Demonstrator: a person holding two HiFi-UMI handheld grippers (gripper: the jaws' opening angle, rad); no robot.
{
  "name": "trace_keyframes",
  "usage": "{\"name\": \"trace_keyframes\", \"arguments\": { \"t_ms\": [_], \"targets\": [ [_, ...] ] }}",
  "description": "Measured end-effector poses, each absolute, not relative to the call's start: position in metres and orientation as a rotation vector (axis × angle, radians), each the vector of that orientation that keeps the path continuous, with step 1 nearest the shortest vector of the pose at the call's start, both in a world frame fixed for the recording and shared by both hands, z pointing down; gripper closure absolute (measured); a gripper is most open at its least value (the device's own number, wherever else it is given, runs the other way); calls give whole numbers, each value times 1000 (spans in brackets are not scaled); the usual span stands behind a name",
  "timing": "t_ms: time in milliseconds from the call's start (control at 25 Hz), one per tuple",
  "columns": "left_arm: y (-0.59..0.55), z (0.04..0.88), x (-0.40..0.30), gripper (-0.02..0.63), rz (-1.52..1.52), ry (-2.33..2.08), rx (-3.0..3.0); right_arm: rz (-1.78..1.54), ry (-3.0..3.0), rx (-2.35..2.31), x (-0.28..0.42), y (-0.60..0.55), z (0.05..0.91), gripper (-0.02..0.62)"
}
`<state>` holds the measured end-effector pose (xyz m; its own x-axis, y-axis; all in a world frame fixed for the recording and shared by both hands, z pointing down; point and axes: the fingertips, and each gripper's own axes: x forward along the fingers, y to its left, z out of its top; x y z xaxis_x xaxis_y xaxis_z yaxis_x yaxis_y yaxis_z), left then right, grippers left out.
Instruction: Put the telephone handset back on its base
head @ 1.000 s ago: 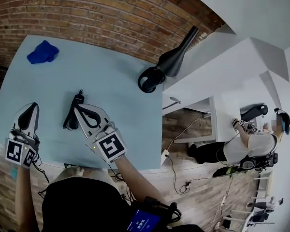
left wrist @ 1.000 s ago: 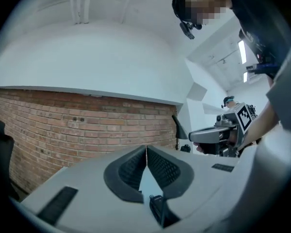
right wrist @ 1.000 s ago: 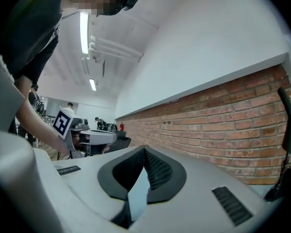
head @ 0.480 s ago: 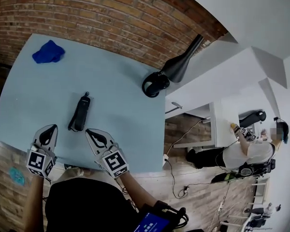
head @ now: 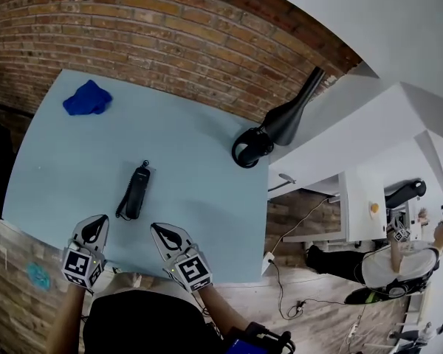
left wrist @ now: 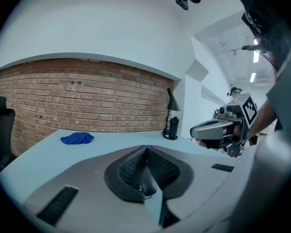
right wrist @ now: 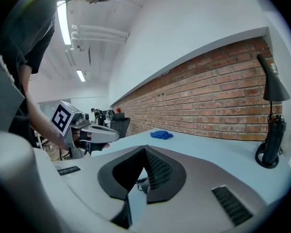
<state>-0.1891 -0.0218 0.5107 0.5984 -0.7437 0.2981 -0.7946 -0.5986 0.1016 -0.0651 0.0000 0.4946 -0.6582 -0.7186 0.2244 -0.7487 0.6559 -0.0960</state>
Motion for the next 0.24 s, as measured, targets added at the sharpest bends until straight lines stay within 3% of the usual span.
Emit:
{"name": "trace_keyframes", "arguments": {
  "t_ms": [240],
  "targets": [
    [-32, 531, -155, 577, 413, -1303, 2537, 301, -2719, 1192, -36, -8, 496, 584]
  ]
}}
